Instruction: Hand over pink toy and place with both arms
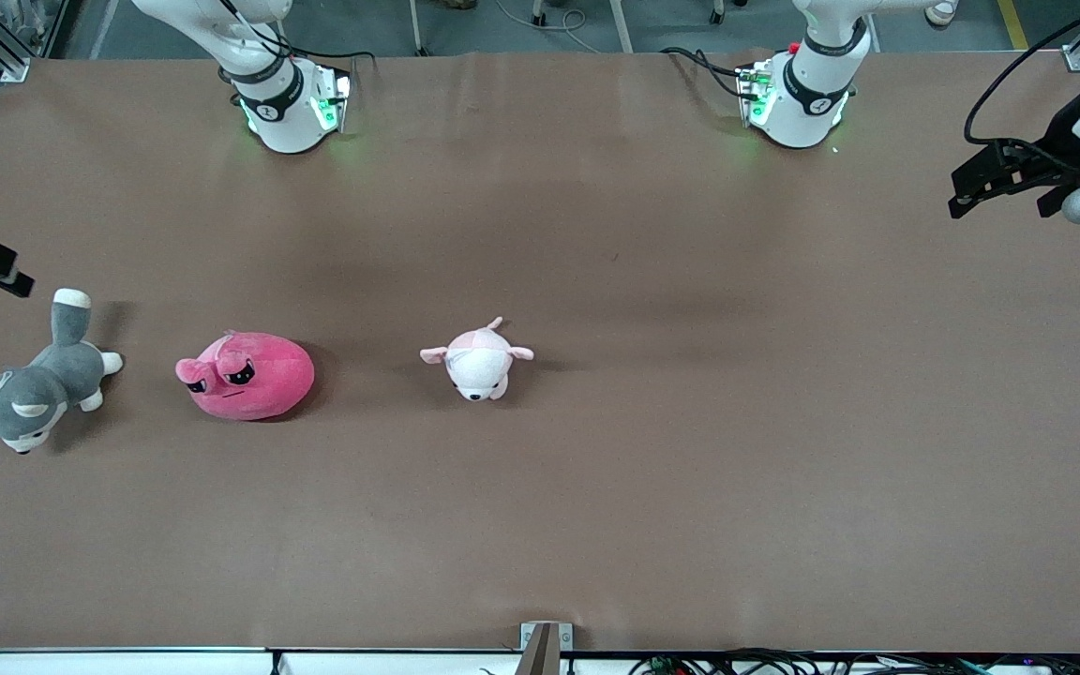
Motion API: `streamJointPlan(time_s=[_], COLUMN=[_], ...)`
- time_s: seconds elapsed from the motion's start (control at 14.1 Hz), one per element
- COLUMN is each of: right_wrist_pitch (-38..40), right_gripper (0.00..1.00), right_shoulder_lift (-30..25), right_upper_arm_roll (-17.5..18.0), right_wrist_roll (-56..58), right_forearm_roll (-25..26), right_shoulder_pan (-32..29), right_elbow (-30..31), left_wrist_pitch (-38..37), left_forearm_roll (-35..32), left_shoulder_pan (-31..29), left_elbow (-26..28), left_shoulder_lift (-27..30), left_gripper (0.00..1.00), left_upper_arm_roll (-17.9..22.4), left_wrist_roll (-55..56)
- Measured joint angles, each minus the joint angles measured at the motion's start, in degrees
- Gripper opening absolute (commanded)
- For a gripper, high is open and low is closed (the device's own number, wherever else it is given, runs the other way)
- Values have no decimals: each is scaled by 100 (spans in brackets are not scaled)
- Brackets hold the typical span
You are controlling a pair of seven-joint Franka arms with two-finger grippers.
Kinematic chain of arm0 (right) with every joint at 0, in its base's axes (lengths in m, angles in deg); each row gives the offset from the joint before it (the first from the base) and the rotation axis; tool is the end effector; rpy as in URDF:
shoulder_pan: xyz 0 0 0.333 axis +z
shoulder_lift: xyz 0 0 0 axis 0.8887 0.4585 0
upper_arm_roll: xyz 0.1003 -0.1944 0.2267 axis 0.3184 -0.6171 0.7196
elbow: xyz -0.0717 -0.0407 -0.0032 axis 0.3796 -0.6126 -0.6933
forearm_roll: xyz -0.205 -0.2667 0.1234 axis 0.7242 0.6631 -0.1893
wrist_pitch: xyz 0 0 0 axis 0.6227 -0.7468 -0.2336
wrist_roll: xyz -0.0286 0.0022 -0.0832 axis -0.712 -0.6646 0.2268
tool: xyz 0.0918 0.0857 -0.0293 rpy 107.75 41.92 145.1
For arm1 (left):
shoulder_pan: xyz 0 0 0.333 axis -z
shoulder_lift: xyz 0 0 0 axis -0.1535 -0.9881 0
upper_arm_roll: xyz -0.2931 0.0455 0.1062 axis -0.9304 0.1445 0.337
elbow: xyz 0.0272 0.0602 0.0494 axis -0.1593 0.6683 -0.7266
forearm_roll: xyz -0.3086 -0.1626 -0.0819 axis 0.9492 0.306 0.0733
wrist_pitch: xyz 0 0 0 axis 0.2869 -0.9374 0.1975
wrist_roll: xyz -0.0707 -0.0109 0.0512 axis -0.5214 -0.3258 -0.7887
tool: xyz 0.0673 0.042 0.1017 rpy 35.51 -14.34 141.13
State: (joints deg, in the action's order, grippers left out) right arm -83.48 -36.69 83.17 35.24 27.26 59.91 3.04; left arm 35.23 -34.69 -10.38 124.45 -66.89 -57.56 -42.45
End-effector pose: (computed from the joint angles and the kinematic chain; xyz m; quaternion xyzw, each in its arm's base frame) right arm 0.5496 -0.0496 0.6429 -0.9985 0.0305 -0.0351 0.0272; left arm 0.4879 -0.0507 0.6310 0.9999 -0.0042 -0.0095 0.0012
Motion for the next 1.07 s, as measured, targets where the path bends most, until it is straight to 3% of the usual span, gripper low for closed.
streamJointPlan(time_s=[0.28, 0.57, 0.85, 1.07], right_wrist_pitch=[-22, -124, -131, -448], right_gripper=[100, 100, 100, 100], right_shoulder_lift=[-302, -308, -312, -488], right_upper_arm_roll=[-83, 264, 358, 374], right_wrist_roll=[-61, -61, -61, -61], right_forearm_roll=[357, 394, 394, 394], right_shoulder_pan=[147, -175, -224, -225], right_elbow=[175, 253, 378, 846], left_wrist_pitch=[19, 29, 33, 34], left_forearm_roll=[0, 0, 0, 0], left_shoulder_pan=[-1, -2, -2, -1], left_elbow=[1, 1, 1, -2], left_shoulder_lift=[0, 0, 0, 6], left_gripper=[100, 100, 100, 100], left_upper_arm_roll=[2, 13, 14, 14], left_wrist_roll=[0, 0, 0, 0])
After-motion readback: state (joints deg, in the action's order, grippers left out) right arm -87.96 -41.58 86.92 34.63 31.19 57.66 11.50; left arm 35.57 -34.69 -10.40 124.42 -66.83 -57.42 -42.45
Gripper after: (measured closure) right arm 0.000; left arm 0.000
